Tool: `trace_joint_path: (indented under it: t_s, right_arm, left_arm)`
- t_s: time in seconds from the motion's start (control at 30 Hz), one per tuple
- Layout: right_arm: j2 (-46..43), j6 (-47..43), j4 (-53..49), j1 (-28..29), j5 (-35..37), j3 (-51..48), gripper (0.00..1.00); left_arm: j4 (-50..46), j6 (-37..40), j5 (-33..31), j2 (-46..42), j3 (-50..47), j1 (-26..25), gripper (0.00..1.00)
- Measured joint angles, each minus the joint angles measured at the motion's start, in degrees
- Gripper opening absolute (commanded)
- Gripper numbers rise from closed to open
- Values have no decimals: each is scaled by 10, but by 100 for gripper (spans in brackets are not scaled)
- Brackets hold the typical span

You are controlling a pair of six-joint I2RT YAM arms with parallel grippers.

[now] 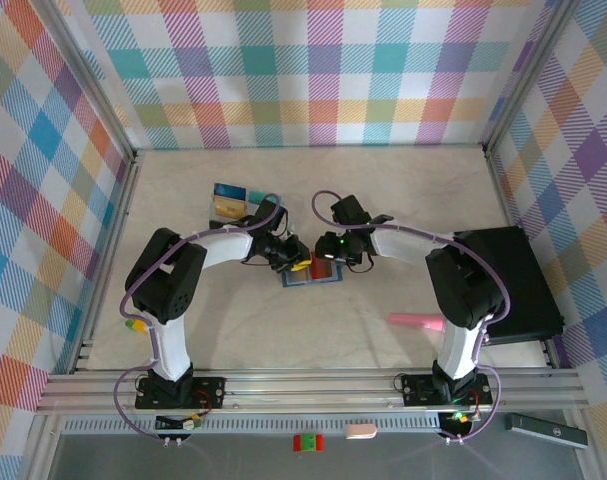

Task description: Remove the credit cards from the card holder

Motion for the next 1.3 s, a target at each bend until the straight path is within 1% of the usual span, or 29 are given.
trace_joint_path:
  t_s: [0.23, 0.33, 0.57, 0.87, 1.0, 1.3]
  right_arm:
    - [14, 0, 0, -4, -6, 0, 36]
    - [15, 0, 0, -7, -8, 0, 33]
    - [18, 0, 0, -7, -10, 0, 32]
    - [18, 0, 6, -7, -10, -4, 29]
    - [18, 0, 15, -10, -14, -9, 29]
    - [18, 0, 29, -16, -26, -18, 27]
  left_arm:
    - [7, 0, 4, 7, 7, 0, 18]
    - [8, 0, 4, 9, 9, 0, 18]
    - [-1, 5, -16, 8, 9, -5, 18]
    - [-58, 28, -74, -18, 11, -32, 19]
    - [-59, 31, -90, -23, 13, -40, 20]
    - [-52, 30, -104, -22, 13, -49, 21]
